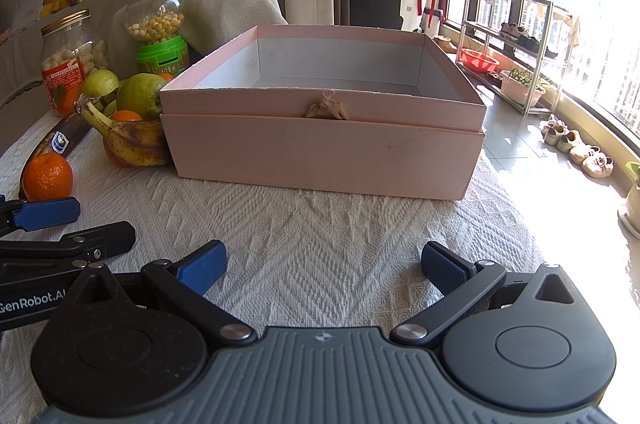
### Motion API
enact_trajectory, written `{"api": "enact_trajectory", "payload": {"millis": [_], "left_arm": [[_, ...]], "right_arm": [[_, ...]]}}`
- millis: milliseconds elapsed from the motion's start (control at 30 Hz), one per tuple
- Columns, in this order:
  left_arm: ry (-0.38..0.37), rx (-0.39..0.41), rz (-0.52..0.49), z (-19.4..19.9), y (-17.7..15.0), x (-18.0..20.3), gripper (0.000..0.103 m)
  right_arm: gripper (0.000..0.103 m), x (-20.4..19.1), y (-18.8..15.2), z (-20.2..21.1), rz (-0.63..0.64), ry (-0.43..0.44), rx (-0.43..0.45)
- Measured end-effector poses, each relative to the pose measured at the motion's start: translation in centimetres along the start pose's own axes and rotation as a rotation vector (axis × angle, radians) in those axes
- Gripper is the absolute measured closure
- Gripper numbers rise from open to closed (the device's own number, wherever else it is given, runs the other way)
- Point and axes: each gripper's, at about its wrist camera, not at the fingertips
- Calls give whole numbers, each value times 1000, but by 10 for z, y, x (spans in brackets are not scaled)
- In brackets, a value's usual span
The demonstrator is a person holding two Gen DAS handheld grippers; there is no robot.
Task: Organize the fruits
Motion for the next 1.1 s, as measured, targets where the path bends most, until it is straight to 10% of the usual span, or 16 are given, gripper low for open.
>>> {"api": "enact_trajectory", "payload": {"millis": [1100], "left_arm": [[-2, 1, 3, 0, 0, 3, 35]], "right_arm": [[0, 0, -1, 0, 1, 0, 0]]}}
Point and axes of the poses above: each gripper's, at about its wrist camera, not at the fingertips, and z roughly against the way its jaws point, x to its right, y to its top, and after that the axes turned 4 degrees about x, right-handed
